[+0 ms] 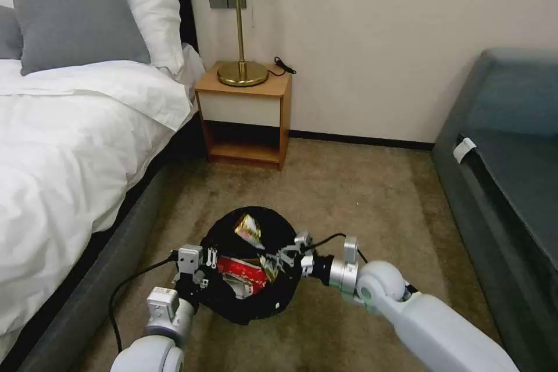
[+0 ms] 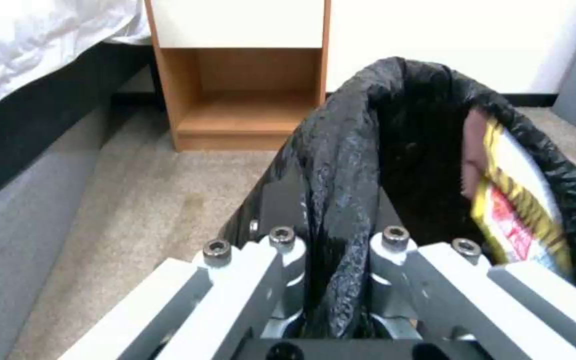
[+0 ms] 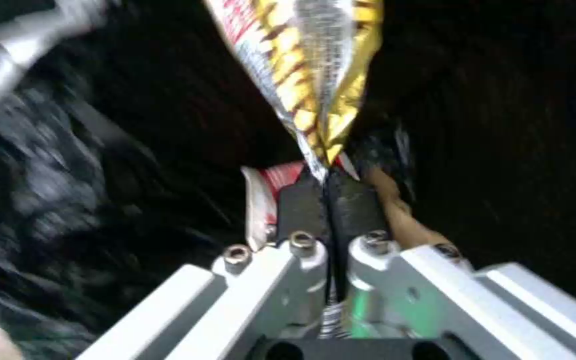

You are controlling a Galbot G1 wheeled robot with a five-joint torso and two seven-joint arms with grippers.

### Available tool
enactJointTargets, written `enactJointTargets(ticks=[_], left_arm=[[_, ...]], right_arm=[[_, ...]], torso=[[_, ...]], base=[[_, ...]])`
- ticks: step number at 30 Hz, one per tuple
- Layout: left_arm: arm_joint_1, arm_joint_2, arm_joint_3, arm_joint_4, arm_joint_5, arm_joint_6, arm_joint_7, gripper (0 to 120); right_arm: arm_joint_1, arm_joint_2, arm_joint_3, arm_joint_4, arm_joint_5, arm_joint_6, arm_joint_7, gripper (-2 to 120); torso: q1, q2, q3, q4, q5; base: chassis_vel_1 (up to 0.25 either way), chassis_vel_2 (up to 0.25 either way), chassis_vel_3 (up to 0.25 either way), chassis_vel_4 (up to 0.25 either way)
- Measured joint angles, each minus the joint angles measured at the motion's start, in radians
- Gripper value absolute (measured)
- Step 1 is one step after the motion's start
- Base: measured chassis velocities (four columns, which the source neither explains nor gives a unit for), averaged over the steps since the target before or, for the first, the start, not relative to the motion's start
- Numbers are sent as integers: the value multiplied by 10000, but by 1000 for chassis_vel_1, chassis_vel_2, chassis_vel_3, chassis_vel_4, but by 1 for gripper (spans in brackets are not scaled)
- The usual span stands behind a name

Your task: Pick up the trash bin, then pick up the garbage on the floor and place it into the trash bin.

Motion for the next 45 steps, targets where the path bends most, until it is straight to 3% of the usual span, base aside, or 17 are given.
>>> enactJointTargets(ticks=[3,11,13,15,17,27,37,45], left_arm=[[6,-15,24,-11,8,0,0,7],[29,12,-44,-25,-4,0,-8,7],[35,22,-63,-53,-21,0,-23,7],[37,24,-65,-58,-27,0,-48,7],[55,23,-60,-58,-38,0,-81,7],[145,17,-78,-54,-74,-67,-155,7],[-37,3,-85,377,-377,-178,-209,7],[-491,-4,-156,1205,-1421,-281,-320,7]], right_arm=[[-2,30,-2,-53,-279,50,205,19],[-7,-87,247,32,-660,78,404,39],[-68,-227,439,129,-1048,22,452,51],[-103,-282,509,163,-1155,14,453,53],[-211,-356,654,224,-1375,19,417,67],[-352,-429,955,385,-1580,73,384,99],[-398,-574,1279,638,-1561,107,365,100],[-293,-599,1460,953,-1483,71,370,100]], torso=[[0,0,0,1,0],[0,0,0,2,0],[0,-1,1,2,0],[0,0,0,0,0],[0,0,0,1,0],[0,0,1,1,1],[0,0,1,1,0],[0,0,1,2,0]], base=[[0,0,0,0],[0,0,0,0],[0,0,0,0],[0,0,0,0],[0,0,0,0],[0,0,0,0],[0,0,0,0],[0,0,0,0]])
